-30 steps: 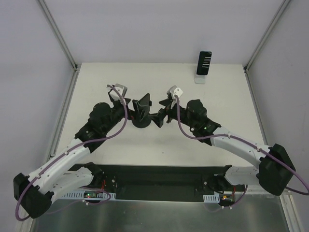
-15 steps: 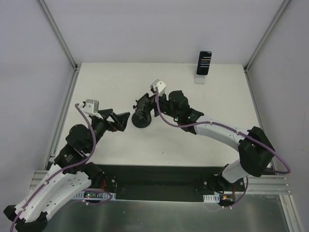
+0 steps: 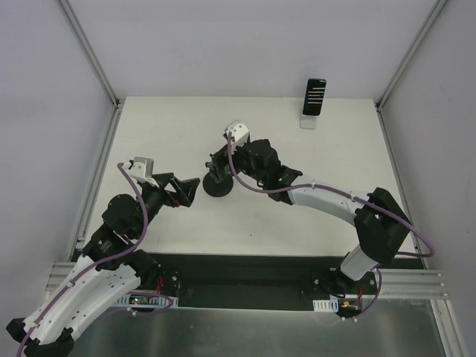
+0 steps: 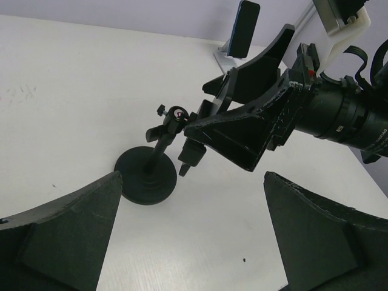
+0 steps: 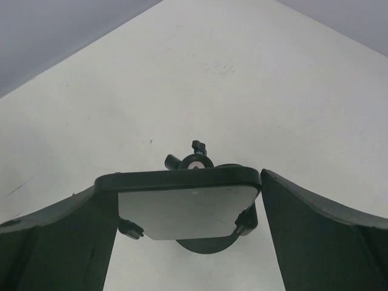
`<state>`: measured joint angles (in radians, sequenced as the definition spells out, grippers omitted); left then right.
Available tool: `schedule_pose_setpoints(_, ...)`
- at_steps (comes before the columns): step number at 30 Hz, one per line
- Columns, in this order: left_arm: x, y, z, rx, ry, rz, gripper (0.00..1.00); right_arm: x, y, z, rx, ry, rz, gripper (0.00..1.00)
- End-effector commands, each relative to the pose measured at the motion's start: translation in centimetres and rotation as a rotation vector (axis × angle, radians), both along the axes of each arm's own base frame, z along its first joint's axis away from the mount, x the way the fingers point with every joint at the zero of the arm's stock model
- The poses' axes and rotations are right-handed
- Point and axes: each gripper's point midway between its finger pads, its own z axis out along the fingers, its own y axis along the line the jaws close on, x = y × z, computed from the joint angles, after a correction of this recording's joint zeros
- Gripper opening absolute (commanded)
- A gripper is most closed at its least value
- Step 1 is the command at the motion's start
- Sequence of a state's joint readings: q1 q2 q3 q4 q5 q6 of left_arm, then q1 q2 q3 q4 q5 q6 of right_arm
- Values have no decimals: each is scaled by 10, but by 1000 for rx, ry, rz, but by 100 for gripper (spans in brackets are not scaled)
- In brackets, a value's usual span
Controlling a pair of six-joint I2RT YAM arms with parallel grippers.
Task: Place the phone on the phone stand
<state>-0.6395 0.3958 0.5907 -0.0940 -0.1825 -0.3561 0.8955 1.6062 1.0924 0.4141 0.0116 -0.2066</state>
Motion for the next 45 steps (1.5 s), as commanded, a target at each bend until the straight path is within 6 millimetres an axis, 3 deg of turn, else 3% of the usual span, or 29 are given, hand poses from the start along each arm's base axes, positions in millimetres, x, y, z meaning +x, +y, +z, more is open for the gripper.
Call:
schedule_pose_setpoints(1,-2,-3,3,-23,-7,-20,99,5,16,34,65,-67,44,88)
schedule_pose_setpoints(5,-1,-2,7,-24,-14,-15,99,8,18,35,67,-66,36,54)
schedule_pose_setpoints(6,0,-1,8,-26,-16,-9,99,9,18,36,67,-68,28,41)
schedule_pose_setpoints(8,4,-2,13,-37,-31,0,99,19,8,40,66,-90,-67,23)
schedule_pose_setpoints(9,6,-3,15,-41,-36,5,99,24,4,44,68,-104,-101,6)
schedule_pose_setpoints(10,8,-4,21,-51,-46,8,99,38,-10,48,58,-123,-210,1)
schedule_pose_setpoints(11,13,-7,18,-38,-29,9,99,45,-18,53,60,-134,-274,1)
schedule_pose_setpoints(12,18,-9,32,-68,-69,17,99,56,-25,67,75,-157,-335,1)
schedule_pose_setpoints(14,32,-16,44,-67,-87,29,99,77,-50,77,68,-182,-496,1)
schedule_pose_setpoints(15,38,-17,56,-81,-115,43,99,91,-61,93,91,-202,-551,1)
schedule_pose_setpoints(18,66,-16,82,-70,-140,123,99,128,-102,103,79,-227,-736,1)
schedule_pose_setpoints(19,82,-14,101,-71,-167,167,99,139,-111,112,96,-238,-777,1)
schedule_pose_setpoints(21,98,-11,123,-89,-202,196,99,165,-137,118,122,-235,-832,1)
schedule_pose_setpoints(22,115,-6,143,-117,-238,229,99,178,-140,121,138,-235,-838,1)
schedule_pose_setpoints(24,129,-4,161,-147,-280,238,99,204,-164,124,146,-234,-880,1)
schedule_pose_setpoints(25,143,-8,166,-156,-291,242,99,216,-165,113,130,-225,-872,1)
schedule_pose_setpoints(26,150,-4,177,-176,-329,251,99,226,-169,126,153,-238,-877,1)
schedule_pose_setpoints(27,157,-5,180,-177,-341,254,99,239,-183,125,157,-236,-896,1)
schedule_pose_setpoints(28,169,-9,178,-167,-340,251,99,251,-183,114,149,-225,-882,1)
schedule_pose_setpoints(30,179,-14,177,-150,-351,231,99,268,-200,126,172,-244,-925,1)
schedule_pose_setpoints(31,188,-18,166,-128,-331,227,99,279,-201,110,151,-228,-939,1)
schedule_pose_setpoints(32,191,-19,159,-120,-319,226,99,285,-205,109,150,-229,-951,1)
schedule_pose_setpoints(33,194,-21,152,-118,-305,217,99,293,-212,120,172,-247,-967,1)
schedule_pose_setpoints(34,199,-23,137,-114,-277,211,99,301,-211,104,150,-221,-967,1)
schedule_pose_setpoints(36,201,-25,129,-132,-266,188,99,312,-216,108,167,-224,-974,1)
schedule_pose_setpoints(37,203,-27,122,-130,-253,178,99,318,-213,97,154,-210,-962,1)
schedule_pose_setpoints(45,203,-31,108,-151,-221,132,99,333,-216,82,145,-182,-994,1)
